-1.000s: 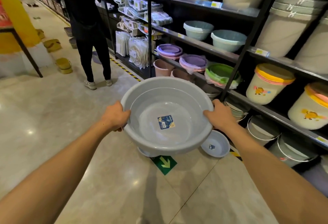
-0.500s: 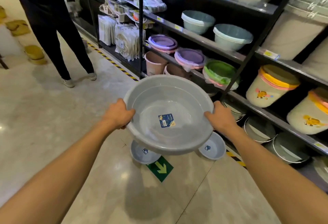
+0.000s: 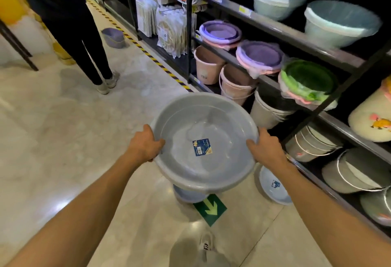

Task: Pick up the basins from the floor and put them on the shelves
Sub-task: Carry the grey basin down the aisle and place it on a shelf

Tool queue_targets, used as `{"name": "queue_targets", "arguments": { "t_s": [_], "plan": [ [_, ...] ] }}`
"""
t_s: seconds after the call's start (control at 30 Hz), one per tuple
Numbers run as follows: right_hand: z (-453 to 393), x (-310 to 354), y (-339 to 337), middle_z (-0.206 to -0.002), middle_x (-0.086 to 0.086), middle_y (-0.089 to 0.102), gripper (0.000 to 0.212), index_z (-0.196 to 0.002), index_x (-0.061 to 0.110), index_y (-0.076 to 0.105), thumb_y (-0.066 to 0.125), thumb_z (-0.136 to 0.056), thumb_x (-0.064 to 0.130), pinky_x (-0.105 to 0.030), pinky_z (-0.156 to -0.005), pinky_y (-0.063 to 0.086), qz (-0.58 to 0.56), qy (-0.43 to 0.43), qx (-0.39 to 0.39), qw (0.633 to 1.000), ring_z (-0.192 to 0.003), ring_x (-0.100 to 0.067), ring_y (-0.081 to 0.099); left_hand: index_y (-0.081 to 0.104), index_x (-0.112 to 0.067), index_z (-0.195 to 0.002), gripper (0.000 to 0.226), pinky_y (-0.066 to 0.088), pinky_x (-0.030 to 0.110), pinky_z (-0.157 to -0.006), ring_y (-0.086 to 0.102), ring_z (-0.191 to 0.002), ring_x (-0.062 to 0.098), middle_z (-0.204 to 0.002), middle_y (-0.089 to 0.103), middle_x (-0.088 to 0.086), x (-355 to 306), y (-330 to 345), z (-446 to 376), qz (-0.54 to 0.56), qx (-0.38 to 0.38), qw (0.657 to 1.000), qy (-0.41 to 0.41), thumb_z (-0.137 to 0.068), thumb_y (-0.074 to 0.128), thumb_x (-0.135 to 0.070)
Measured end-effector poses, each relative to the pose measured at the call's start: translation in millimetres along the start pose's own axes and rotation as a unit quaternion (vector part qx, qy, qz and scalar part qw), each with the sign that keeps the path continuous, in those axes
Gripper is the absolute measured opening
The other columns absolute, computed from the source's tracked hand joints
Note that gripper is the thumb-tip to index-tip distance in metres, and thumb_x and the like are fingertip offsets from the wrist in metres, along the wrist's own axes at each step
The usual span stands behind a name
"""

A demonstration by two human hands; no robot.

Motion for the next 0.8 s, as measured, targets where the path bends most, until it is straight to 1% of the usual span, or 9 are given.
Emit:
{"name": "queue_targets", "arguments": {
  "t_s": [0.07,0.13,0.27,0.3,0.37,0.47,0.57,0.7,0.8],
  "plan": [
    [-21,1,9,-0.113,-0.019,0.064,0.04,-0.123,0.013,0.047,0.06,-0.091,0.033,-0.048,-0.084,0.054,-0.026,-0.016,-0.007,0.999,-0.098,-0.041,0.062,0.04,-0.01,-0.105,0.039,0.059,0.04,-0.044,0.066,-0.058,0.032,-0.08,0.057,0.01,-3,7,-23,0.0,-0.005,1.0,-0.001,-0.087,0.067,-0.032],
    [-39,-1,19,-0.104,-0.013,0.062,0.038,-0.12,0.014,0.047,0.061,-0.09,0.032,-0.049,-0.082,0.055,-0.041,-0.014,-0.007,0.999,-0.093,-0.038,0.063,0.039,-0.01,-0.104,0.039,0.06,0.045,-0.048,0.066,-0.06,0.035,-0.081,0.057,0.011,-3,16,-45,-0.011,0.0,1.0,-0.002,-0.087,0.067,-0.031],
    [-71,-11,53,-0.095,-0.008,0.062,0.031,-0.111,0.016,0.047,0.061,-0.089,0.033,-0.05,-0.079,0.056,-0.019,0.01,0.012,1.0,-0.083,-0.033,0.06,0.039,-0.011,-0.105,0.037,0.052,0.034,-0.043,0.065,-0.06,0.035,-0.09,0.062,0.018,11,46,-83,-0.024,0.016,1.0,-0.006,-0.088,0.065,-0.031],
    [-79,-16,67,-0.094,-0.009,0.063,0.029,-0.108,0.017,0.048,0.06,-0.089,0.034,-0.049,-0.079,0.055,-0.013,0.014,0.015,1.0,-0.081,-0.031,0.059,0.039,-0.011,-0.104,0.037,0.05,0.032,-0.044,0.064,-0.059,0.034,-0.09,0.063,0.018,19,56,-93,-0.026,0.017,1.0,-0.006,-0.088,0.064,-0.032],
    [-93,-29,96,-0.094,-0.011,0.064,0.028,-0.108,0.016,0.05,0.058,-0.088,0.034,-0.045,-0.077,0.052,0.002,0.024,0.016,1.0,-0.079,-0.031,0.053,0.039,-0.012,-0.102,0.035,0.052,0.036,-0.052,0.062,-0.062,0.035,-0.088,0.062,0.016,37,80,-111,-0.023,0.019,1.0,-0.008,-0.088,0.063,-0.032],
    [-118,-56,164,-0.089,-0.009,0.06,0.031,-0.111,0.014,0.05,0.058,-0.089,0.034,-0.038,-0.066,0.045,0.009,0.034,0.025,0.999,-0.075,-0.03,0.052,0.036,-0.013,-0.101,0.034,0.054,0.043,-0.062,0.057,-0.069,0.037,-0.088,0.059,0.017,83,135,-145,-0.036,0.021,0.999,-0.01,-0.091,0.062,-0.033],
    [-142,-91,247,-0.08,-0.002,0.057,0.029,-0.107,0.02,0.046,0.057,-0.089,0.039,-0.038,-0.062,0.049,0.008,0.037,0.047,0.998,-0.068,-0.025,0.057,0.036,-0.013,-0.1,0.033,0.046,0.038,-0.062,0.052,-0.067,0.035,-0.086,0.058,0.016,133,201,-182,-0.042,0.015,0.999,-0.005,-0.092,0.061,-0.032],
    [-177,-148,347,-0.071,0.008,0.051,0.027,-0.1,0.026,0.044,0.06,-0.085,0.041,-0.033,-0.059,0.043,-0.007,0.053,0.037,0.998,-0.058,-0.013,0.049,0.04,-0.012,-0.103,0.032,0.052,0.039,-0.059,0.058,-0.066,0.035,-0.084,0.056,0.011,190,287,-227,-0.035,0.016,0.999,-0.002,-0.093,0.061,-0.034],
    [-212,-198,445,-0.073,0.01,0.055,0.027,-0.097,0.027,0.045,0.064,-0.084,0.041,-0.026,-0.048,0.038,-0.039,0.04,0.031,0.998,-0.06,-0.006,0.051,0.038,-0.012,-0.098,0.031,0.048,0.038,-0.055,0.052,-0.056,0.027,-0.074,0.052,0.006,240,367,-271,-0.034,0.011,0.999,0.009,-0.092,0.061,-0.032]
  ]
}}
Point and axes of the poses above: each hand's wrist, its own z-axis away from the middle knuckle, its own y-axis out of the palm, x = y × z, the point moved 7 cm from there along -z, towards the middle knuckle
